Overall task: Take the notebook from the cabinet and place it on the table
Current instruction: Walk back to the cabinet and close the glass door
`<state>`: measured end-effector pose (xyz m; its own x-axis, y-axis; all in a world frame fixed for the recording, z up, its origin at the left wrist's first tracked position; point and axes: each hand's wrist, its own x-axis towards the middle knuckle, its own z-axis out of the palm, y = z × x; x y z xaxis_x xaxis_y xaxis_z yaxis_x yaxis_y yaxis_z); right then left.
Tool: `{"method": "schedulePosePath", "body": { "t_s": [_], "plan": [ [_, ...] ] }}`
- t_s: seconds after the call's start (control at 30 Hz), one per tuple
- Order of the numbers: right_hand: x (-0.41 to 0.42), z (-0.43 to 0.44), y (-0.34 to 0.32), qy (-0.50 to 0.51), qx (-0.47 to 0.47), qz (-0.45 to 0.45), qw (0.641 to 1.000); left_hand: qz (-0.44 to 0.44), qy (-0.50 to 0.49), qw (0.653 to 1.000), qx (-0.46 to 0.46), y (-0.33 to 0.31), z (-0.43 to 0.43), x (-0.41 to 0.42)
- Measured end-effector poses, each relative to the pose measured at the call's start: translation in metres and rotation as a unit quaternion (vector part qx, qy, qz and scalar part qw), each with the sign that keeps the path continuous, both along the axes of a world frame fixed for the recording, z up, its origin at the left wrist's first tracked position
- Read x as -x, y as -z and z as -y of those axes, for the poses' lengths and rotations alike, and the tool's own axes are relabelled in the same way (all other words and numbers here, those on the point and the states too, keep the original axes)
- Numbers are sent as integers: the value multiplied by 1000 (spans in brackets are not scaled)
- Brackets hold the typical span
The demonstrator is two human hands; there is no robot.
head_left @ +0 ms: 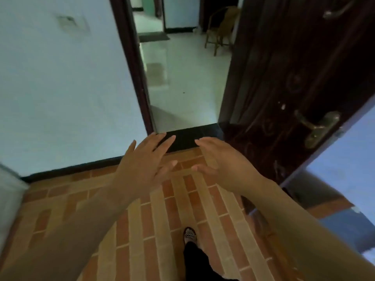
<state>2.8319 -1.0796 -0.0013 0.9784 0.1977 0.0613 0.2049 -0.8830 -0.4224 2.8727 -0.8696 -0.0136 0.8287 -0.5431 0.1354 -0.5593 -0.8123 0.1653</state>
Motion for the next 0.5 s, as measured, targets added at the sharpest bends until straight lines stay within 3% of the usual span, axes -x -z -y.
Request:
{"method": "schedulePosePath", "body": {
  "t_s": [0.23,0.5],
  "plan": [
    [-92,-141,12,-175,-40,-43,983,-13,-182,983,-17,9,-145,-14],
    [-211,-288,9,-351,-39,-48,934,-24,-349,937,-13,8,-269,-66]
  ]
}}
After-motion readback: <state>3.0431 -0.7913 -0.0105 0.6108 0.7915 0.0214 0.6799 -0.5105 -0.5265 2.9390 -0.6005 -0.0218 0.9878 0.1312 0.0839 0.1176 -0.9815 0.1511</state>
